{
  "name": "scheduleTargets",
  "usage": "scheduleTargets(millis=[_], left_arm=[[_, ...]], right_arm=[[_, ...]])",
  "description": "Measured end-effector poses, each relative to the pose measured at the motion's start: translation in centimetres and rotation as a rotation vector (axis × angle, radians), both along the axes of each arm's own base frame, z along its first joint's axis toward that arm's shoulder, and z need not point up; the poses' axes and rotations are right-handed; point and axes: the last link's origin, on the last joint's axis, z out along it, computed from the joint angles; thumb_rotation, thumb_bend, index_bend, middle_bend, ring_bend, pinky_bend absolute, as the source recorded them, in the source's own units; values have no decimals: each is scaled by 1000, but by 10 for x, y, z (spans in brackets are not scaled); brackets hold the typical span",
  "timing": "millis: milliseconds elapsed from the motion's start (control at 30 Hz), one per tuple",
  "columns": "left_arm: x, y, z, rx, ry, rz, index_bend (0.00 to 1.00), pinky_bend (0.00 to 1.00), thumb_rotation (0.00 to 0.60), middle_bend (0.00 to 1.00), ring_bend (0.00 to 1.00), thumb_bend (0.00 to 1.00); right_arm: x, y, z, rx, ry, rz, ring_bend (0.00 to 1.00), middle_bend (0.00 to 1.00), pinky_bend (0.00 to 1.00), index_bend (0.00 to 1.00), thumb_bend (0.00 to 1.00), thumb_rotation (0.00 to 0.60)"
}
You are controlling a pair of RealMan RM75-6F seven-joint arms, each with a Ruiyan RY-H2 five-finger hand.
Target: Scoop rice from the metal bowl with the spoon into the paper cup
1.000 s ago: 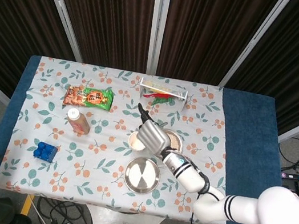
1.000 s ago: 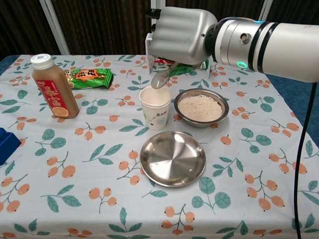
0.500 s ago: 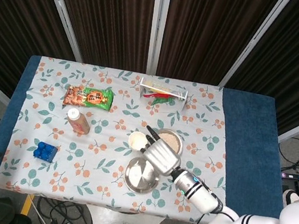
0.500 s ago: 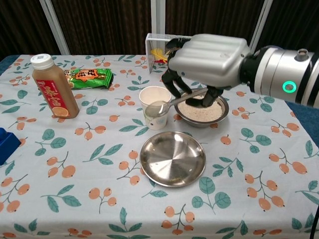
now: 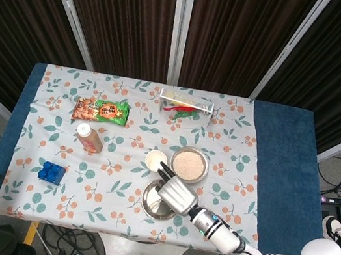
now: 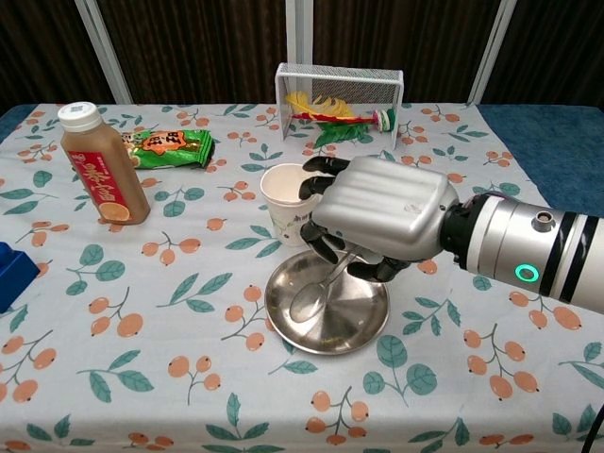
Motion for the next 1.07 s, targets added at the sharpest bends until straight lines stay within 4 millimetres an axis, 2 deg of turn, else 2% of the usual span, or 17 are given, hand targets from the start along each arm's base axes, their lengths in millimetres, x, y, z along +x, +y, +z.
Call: scheduleTargets(millis=[133,300,400,500,633,767,867,1067], left_arm=[[0,0,0,-1,0,-1,221,117,600,207,108,51],[-1,-1,1,2,-2,1,221,117,600,207,108,52],[-1,-1,1,1,-2,1,221,117,600,207,107,51],[-2,-1,0,-3,-4,0,221,117,600,207,108,51],[-3,3,-1,-8,-5,1,221,117,600,207,107,51],[-3,6,-2,-14,-2,-1,221,117,600,207,107,51],[-3,8,-4,-21,-1,4,221,117,600,207,107,51],[-1,11,-7,-31,5,16,221,117,600,207,107,51]], right_arm=[[3,1,-2,5,-7,-7,81,417,0,397,229,600],[4,2,3,2,-20,-2,79,401,0,379,229,600],[2,1,17,-25,-49,-1,87,400,0,378,231,600],[-6,-4,41,-77,-90,-35,122,397,0,374,234,600],[-39,-13,91,-185,-163,-169,120,341,0,305,238,600],[-82,-6,143,-309,-220,-315,38,219,0,188,243,600],[-115,11,173,-360,-259,-437,2,152,0,140,243,600],[-165,60,205,-411,-364,-656,0,127,0,128,243,600]])
